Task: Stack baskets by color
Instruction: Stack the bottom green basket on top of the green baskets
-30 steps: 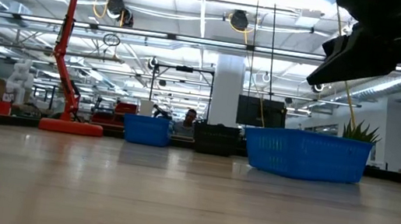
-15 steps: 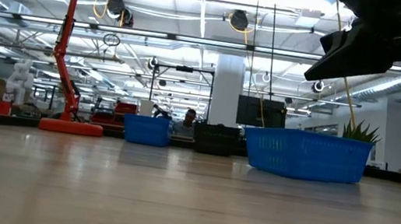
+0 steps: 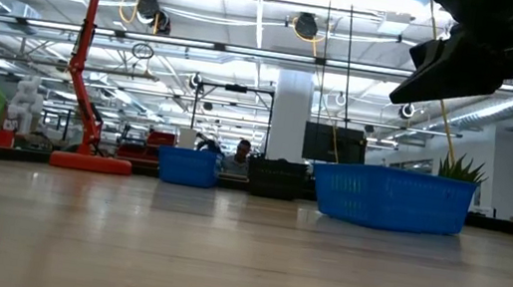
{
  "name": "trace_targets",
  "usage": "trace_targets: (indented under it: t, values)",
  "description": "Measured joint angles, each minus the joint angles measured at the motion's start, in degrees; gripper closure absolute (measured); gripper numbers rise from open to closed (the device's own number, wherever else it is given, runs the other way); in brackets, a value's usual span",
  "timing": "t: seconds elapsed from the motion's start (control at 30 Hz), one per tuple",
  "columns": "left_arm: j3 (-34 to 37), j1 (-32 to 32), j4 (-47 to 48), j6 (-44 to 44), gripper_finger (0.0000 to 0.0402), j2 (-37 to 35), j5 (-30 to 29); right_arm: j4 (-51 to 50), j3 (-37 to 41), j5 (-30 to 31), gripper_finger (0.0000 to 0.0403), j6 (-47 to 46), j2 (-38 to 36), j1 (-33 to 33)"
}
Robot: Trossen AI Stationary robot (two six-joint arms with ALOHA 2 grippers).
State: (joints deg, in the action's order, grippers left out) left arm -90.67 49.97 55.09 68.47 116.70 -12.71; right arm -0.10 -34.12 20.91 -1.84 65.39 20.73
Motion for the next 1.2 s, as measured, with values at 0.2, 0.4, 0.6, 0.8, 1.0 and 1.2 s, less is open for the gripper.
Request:
trace_targets:
  t: [0.2,0.4,0.6,0.8,1.0,1.2]
  values:
    - [1.83,0.11,-1.34,-0.43,0.0263,0.5,3.59,0.7,-0.01,-0.01,0.0403,-0.03,0.0,0.0]
    - [2.21,-0.12,3.05,-4.19,0.0378,0.34,3.69,2.51,-0.01,0.0,0.0403,-0.54,0.0,0.0]
    - [1.1,-3.35,12.5,-10.29,0.0389,-2.37,1.9,1.97,-3.21,3.92,0.0403,-2.09,1.94,0.84]
    - [-0.94,-11.11,22.04,-20.96,0.0391,-6.47,-6.09,0.74,-14.11,8.12,0.0402,0.74,9.05,4.43]
    - [-0.92,-20.54,21.25,-35.93,0.0395,-10.15,-15.09,-1.82,-27.43,9.37,0.0378,9.88,16.53,6.93]
    - [-0.92,-28.69,19.27,-46.65,0.0392,-12.13,-18.05,-1.76,-34.16,9.46,0.0339,14.96,19.77,5.62]
